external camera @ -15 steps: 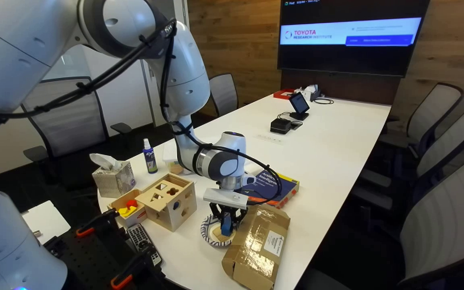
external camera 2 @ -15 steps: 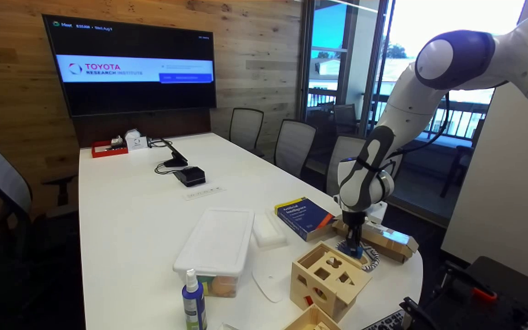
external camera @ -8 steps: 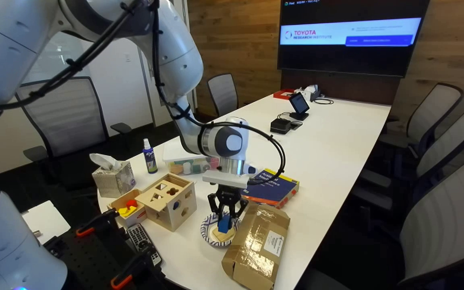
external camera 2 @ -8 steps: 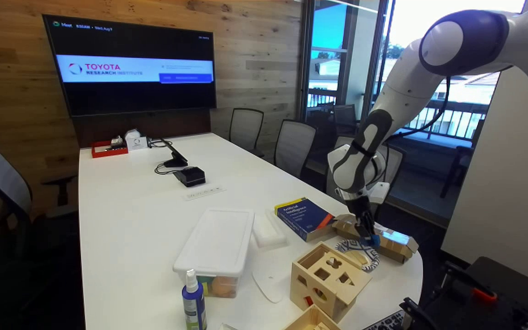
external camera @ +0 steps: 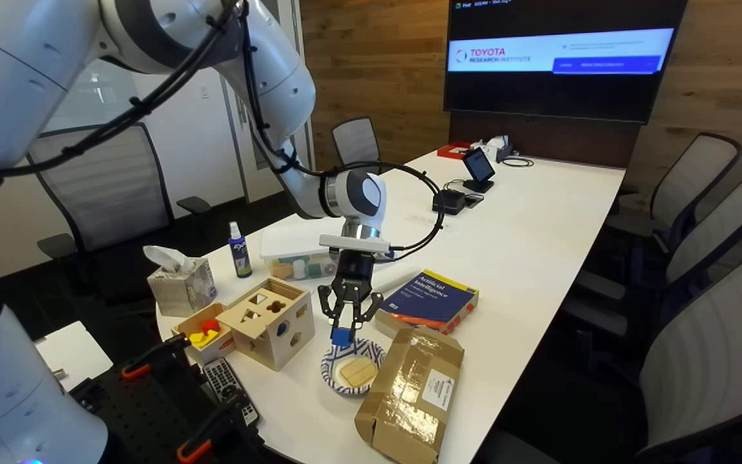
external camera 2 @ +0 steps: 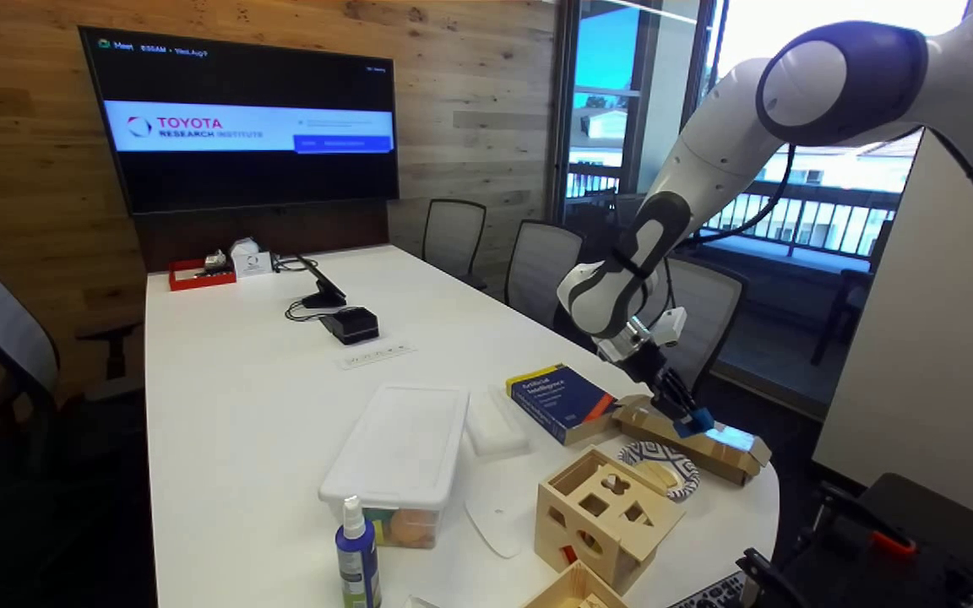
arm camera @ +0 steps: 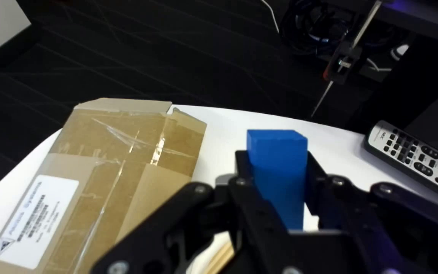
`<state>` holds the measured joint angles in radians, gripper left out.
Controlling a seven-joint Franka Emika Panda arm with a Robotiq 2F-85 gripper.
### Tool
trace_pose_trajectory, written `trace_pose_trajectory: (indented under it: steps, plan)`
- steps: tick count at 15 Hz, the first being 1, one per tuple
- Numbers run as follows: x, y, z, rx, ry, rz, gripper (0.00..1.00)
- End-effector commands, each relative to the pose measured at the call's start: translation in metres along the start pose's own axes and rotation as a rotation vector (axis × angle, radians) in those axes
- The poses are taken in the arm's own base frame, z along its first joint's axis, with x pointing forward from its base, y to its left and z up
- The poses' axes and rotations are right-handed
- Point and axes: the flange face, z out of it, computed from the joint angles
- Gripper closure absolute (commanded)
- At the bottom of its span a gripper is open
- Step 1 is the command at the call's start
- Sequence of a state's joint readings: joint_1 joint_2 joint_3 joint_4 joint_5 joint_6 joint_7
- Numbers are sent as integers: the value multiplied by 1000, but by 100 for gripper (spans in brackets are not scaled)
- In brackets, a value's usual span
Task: Flip the blue block over
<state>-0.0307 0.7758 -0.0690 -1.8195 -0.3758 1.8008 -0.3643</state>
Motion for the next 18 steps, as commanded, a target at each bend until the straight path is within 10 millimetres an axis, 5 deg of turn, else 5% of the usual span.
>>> trace_pose_trajectory:
  steps: [1,9,18]
  plan:
    - [31,-8,-3,-57,-115,-58,91]
    - [92,-17,19,-226,-241,-103,91]
    - [121,-30,40,-287,-407,-131,91]
